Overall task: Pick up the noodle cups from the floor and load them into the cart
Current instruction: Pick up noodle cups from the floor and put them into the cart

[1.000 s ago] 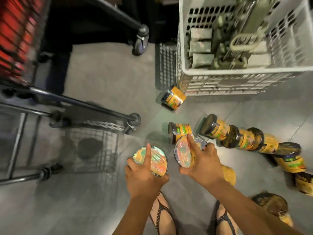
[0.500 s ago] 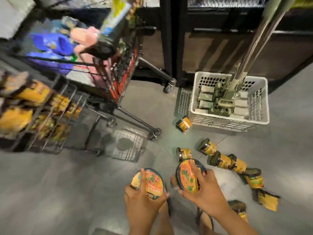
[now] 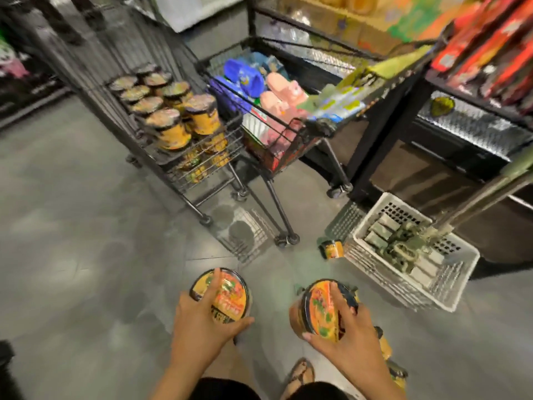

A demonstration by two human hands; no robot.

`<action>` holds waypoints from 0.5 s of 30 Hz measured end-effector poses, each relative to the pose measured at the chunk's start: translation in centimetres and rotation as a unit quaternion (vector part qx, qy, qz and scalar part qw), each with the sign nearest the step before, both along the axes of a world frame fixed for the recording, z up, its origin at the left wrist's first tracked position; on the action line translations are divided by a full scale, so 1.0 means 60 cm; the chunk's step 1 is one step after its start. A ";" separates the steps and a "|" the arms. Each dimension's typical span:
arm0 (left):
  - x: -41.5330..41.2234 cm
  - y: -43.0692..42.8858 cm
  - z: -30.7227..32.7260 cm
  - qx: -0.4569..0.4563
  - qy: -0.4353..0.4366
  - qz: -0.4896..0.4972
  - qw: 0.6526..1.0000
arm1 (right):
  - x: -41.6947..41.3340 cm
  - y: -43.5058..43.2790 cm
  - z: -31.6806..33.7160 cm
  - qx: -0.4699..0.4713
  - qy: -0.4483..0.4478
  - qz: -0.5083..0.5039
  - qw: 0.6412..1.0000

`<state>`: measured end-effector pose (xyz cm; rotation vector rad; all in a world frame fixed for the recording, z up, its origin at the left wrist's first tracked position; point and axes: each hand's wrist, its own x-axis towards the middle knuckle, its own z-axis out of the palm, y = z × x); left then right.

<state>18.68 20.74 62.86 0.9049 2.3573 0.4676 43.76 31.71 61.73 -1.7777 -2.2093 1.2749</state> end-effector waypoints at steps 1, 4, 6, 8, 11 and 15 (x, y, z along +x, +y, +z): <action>-0.019 0.010 0.005 0.004 -0.001 0.003 1.000 | -0.014 0.006 0.006 0.003 -0.001 0.001 1.000; -0.096 0.048 0.017 0.034 -0.010 0.014 0.999 | -0.076 0.033 0.019 0.016 -0.001 0.003 1.000; -0.157 0.070 0.026 0.056 -0.019 0.017 0.998 | -0.132 0.054 0.027 0.033 0.020 -0.004 0.999; -0.220 0.089 0.041 0.080 -0.014 0.016 0.997 | -0.197 0.076 0.035 0.041 0.026 -0.006 0.999; -0.318 0.105 0.071 0.109 -0.027 0.039 0.993 | -0.302 0.109 0.042 0.057 0.019 0.004 0.998; -0.431 0.111 0.102 0.131 -0.008 0.063 0.989 | -0.440 0.147 0.053 0.043 0.047 0.023 0.998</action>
